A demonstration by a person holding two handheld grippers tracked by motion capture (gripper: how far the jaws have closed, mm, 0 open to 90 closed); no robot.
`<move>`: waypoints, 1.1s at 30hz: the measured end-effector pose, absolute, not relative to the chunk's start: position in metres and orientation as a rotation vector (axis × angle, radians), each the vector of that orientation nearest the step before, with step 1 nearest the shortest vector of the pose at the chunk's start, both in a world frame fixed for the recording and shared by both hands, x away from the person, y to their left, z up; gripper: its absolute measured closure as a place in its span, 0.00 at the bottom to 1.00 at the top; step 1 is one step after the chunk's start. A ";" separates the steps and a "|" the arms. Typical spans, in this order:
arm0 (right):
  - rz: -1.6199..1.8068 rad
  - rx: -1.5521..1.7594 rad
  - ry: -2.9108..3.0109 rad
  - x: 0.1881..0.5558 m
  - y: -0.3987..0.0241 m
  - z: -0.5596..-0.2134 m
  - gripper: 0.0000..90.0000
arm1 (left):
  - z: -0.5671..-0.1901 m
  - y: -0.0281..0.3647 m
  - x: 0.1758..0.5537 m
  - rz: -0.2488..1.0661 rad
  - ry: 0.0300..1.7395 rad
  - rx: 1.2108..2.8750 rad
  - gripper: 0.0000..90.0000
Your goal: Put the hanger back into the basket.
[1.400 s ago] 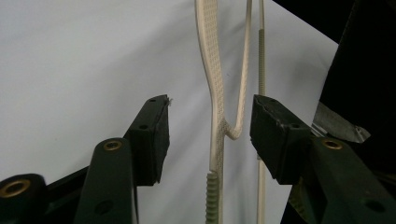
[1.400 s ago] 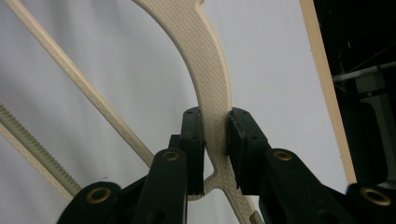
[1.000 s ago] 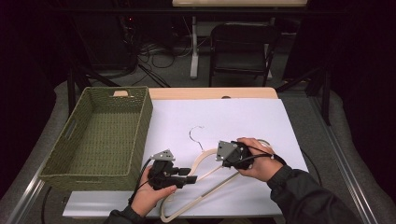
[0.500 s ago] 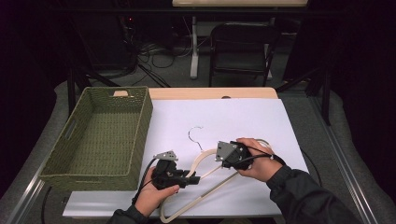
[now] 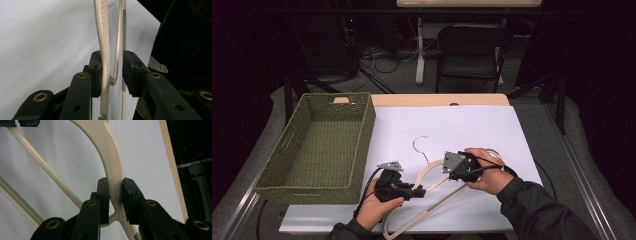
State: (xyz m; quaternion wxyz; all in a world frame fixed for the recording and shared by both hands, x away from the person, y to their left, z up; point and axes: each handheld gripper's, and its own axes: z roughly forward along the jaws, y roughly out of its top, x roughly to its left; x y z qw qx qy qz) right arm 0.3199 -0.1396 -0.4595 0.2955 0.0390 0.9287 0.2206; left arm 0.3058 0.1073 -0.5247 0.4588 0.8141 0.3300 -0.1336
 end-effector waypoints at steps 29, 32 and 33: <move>0.601 0.102 2.462 0.319 -0.140 -0.458 0.85 | -0.526 0.109 0.309 -0.418 0.810 1.982 0.93; 0.617 0.103 2.465 0.318 -0.140 -0.458 0.85 | -0.524 0.111 0.308 -0.417 0.817 1.982 0.96; 0.616 0.096 2.465 0.318 -0.140 -0.457 0.85 | -0.523 0.111 0.308 -0.427 0.816 1.978 0.96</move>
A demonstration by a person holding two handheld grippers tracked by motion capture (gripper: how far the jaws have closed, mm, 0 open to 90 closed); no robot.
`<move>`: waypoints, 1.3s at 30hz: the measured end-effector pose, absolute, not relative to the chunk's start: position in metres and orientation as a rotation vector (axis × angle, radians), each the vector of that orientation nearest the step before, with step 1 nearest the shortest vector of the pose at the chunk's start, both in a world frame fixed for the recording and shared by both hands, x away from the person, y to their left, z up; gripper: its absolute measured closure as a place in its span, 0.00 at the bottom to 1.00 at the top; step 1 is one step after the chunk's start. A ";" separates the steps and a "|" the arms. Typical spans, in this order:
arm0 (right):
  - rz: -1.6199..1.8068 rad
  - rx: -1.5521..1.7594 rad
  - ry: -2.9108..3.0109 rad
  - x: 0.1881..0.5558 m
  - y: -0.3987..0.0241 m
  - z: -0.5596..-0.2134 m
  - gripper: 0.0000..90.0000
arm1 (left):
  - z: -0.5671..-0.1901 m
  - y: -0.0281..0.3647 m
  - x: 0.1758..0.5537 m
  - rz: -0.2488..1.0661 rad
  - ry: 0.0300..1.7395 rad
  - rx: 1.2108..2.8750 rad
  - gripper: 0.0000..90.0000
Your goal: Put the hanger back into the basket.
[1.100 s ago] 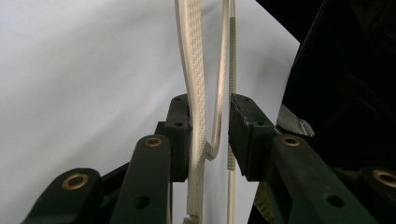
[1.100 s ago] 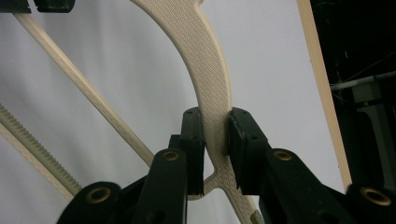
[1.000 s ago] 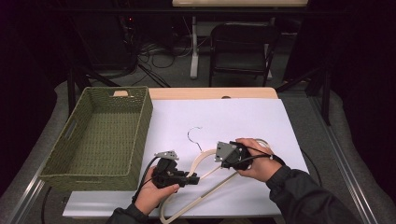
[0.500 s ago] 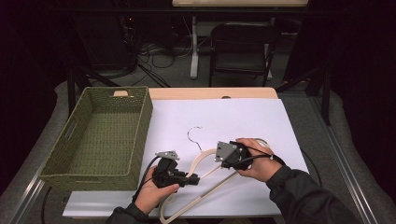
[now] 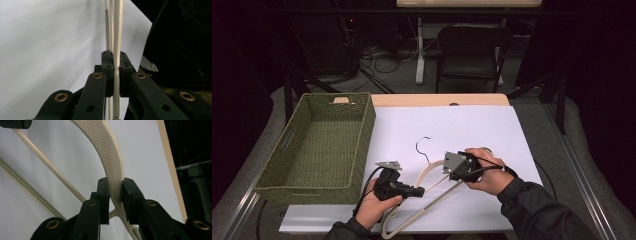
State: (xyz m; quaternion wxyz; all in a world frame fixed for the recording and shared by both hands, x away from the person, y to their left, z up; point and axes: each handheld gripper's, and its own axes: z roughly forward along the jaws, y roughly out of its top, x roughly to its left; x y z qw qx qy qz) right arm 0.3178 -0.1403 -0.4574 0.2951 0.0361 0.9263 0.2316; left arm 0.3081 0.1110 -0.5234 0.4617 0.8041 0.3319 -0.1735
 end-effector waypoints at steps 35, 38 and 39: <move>0.793 0.440 2.319 0.310 -0.197 -0.433 0.47 | -0.467 0.136 0.269 -0.089 0.896 1.942 0.97; 0.786 0.494 2.311 0.308 -0.207 -0.436 0.44 | -0.455 0.146 0.262 -0.050 0.906 1.946 0.97; 0.792 0.514 2.307 0.307 -0.210 -0.438 0.44 | -0.451 0.149 0.260 -0.036 0.912 1.945 0.97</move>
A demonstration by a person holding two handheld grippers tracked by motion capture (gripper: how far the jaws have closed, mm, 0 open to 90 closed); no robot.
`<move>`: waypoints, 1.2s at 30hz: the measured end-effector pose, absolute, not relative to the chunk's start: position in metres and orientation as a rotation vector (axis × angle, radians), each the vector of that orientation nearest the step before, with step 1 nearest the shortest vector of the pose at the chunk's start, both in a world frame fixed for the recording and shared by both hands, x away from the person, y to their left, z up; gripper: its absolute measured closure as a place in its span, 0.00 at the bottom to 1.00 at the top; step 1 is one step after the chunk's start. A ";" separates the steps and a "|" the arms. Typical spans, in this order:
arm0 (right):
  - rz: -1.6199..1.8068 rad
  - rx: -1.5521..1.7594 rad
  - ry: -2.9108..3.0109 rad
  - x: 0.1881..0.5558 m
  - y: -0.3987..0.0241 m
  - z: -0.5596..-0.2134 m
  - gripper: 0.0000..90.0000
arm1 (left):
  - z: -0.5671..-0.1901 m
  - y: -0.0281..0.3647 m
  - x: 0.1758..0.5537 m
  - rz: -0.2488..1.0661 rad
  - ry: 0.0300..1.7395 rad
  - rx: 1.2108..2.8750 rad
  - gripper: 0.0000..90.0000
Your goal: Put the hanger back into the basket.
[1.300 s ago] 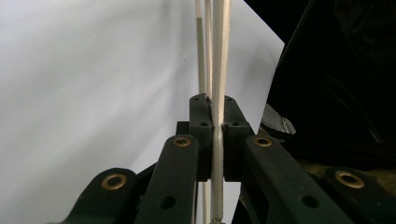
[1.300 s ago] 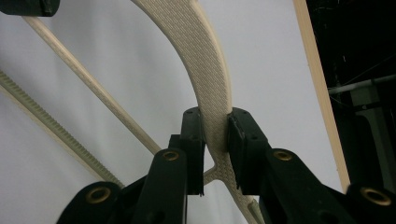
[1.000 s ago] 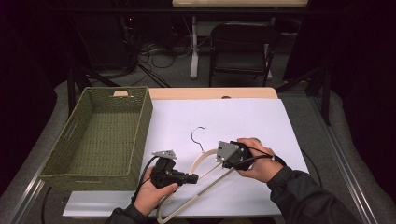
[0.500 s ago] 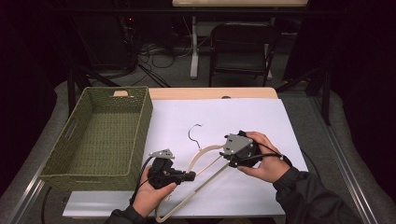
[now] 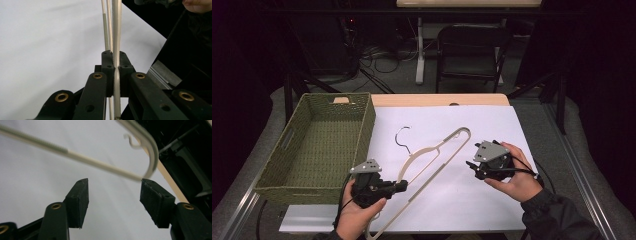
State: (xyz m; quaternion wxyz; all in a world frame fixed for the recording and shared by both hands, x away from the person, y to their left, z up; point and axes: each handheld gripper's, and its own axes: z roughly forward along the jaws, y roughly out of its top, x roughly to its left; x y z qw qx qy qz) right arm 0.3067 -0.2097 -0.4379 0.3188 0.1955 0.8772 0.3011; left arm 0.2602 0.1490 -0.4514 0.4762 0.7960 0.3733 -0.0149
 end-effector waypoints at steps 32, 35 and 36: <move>0.814 0.758 2.294 0.304 -0.250 -0.473 0.43 | -0.366 0.299 0.312 0.453 1.025 1.941 0.97; 0.795 0.772 2.301 0.305 -0.251 -0.473 0.43 | -0.367 0.309 0.324 0.469 1.026 1.948 0.97; 0.818 0.769 2.294 0.306 -0.251 -0.475 0.43 | -0.368 0.312 0.327 0.470 1.035 1.949 0.97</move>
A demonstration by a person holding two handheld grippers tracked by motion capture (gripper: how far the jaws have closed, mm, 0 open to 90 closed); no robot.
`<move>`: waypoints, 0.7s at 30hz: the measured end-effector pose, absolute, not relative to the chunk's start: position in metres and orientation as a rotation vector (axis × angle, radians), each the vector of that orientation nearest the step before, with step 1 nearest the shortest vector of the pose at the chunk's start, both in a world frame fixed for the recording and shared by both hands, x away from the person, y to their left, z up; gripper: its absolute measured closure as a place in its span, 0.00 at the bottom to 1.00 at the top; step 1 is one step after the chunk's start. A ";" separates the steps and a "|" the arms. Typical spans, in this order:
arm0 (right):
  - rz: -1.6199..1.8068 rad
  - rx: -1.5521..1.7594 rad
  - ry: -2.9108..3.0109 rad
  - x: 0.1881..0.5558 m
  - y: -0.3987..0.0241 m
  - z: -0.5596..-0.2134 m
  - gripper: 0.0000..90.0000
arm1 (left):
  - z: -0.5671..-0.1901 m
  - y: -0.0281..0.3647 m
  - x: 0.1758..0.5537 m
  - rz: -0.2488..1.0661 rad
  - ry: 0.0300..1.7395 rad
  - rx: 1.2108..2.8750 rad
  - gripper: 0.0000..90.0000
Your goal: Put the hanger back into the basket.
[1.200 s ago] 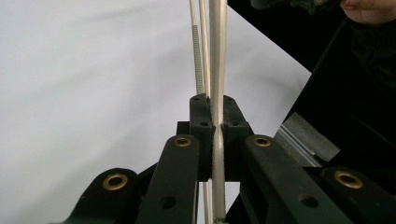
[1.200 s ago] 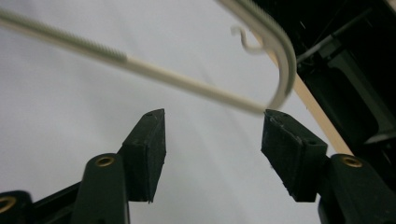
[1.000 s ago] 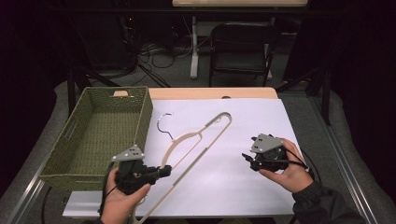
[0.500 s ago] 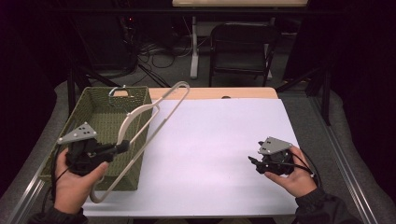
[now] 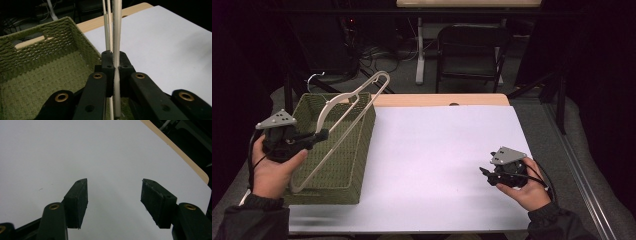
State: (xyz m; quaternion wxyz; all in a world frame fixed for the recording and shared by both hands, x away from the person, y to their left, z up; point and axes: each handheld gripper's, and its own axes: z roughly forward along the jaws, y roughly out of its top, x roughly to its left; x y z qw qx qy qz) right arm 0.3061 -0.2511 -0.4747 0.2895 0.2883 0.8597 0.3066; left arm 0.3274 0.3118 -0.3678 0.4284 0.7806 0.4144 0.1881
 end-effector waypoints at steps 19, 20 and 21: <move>0.814 0.820 2.284 0.308 -0.259 -0.484 0.43 | -0.400 0.353 0.363 0.563 1.068 2.076 0.97; 0.813 0.822 2.287 0.308 -0.259 -0.484 0.43 | -0.401 0.355 0.364 0.557 1.075 2.082 0.97; 0.811 0.819 2.287 0.308 -0.259 -0.484 0.43 | -0.402 0.357 0.364 0.555 1.082 2.081 0.97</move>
